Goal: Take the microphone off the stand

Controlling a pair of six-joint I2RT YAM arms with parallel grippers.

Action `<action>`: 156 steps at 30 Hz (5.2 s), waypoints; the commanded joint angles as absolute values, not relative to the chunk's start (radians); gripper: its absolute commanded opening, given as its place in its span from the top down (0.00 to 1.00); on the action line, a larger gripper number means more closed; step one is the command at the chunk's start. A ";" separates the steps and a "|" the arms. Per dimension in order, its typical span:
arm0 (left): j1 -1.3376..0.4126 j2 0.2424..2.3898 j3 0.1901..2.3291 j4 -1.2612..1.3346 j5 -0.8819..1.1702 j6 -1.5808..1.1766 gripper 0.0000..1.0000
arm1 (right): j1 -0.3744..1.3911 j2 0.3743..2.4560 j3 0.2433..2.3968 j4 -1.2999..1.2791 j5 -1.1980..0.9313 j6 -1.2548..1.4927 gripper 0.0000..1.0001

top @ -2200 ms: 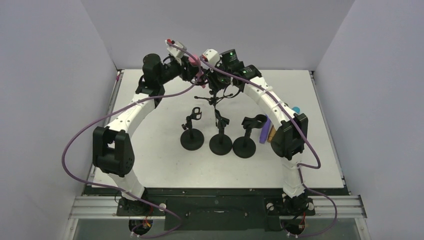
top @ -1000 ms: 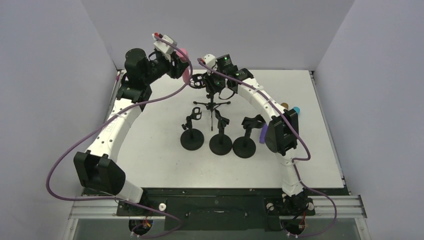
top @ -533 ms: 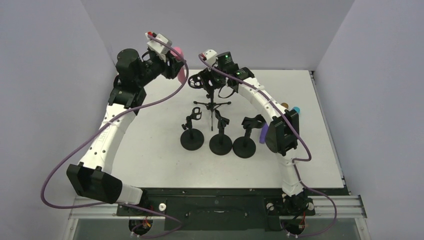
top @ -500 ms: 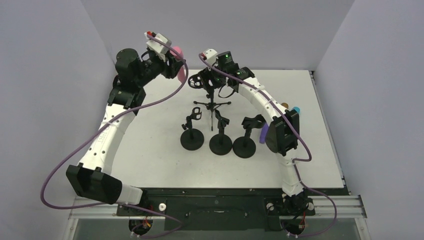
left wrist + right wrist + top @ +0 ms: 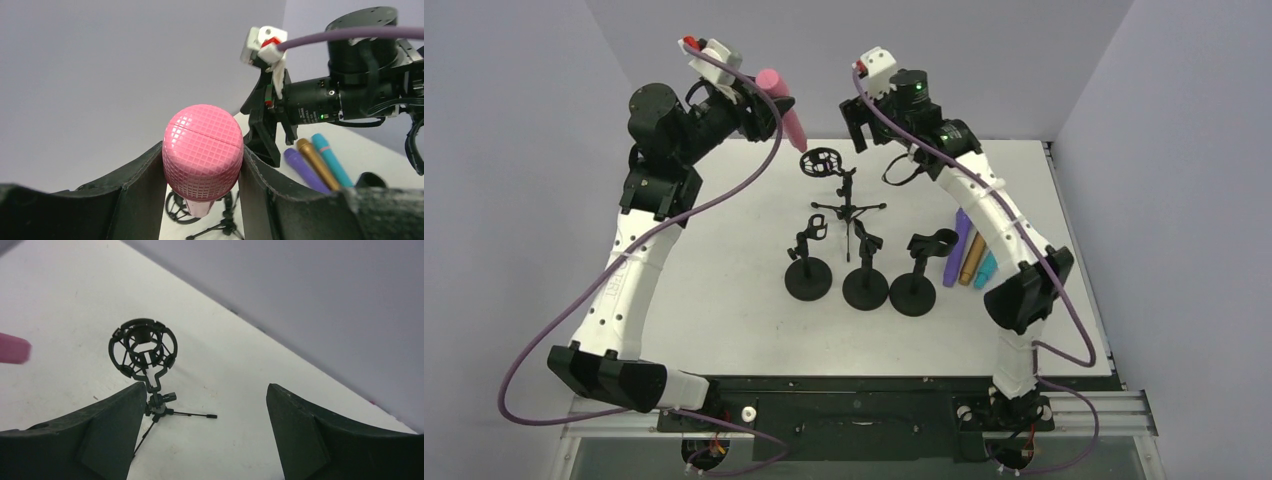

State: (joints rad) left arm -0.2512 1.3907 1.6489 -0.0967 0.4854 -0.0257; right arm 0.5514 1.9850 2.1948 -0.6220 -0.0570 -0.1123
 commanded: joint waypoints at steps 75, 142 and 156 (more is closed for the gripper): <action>-0.439 1.455 1.812 -0.081 0.577 -0.509 0.04 | 0.548 1.237 1.656 -0.581 -0.176 0.232 1.00; -0.384 1.107 1.266 -0.237 0.259 -0.427 0.04 | -0.310 1.651 0.944 -0.328 0.092 0.452 0.99; -0.371 1.107 1.250 -0.232 0.276 -0.428 0.04 | -0.310 1.709 0.962 -0.327 0.074 0.472 0.75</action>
State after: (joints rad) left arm -0.3813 1.1091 1.2514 -0.2859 0.2550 -0.4191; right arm -0.3016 1.6897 0.9489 -0.3302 0.0685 0.4580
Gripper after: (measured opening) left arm 0.965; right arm 0.339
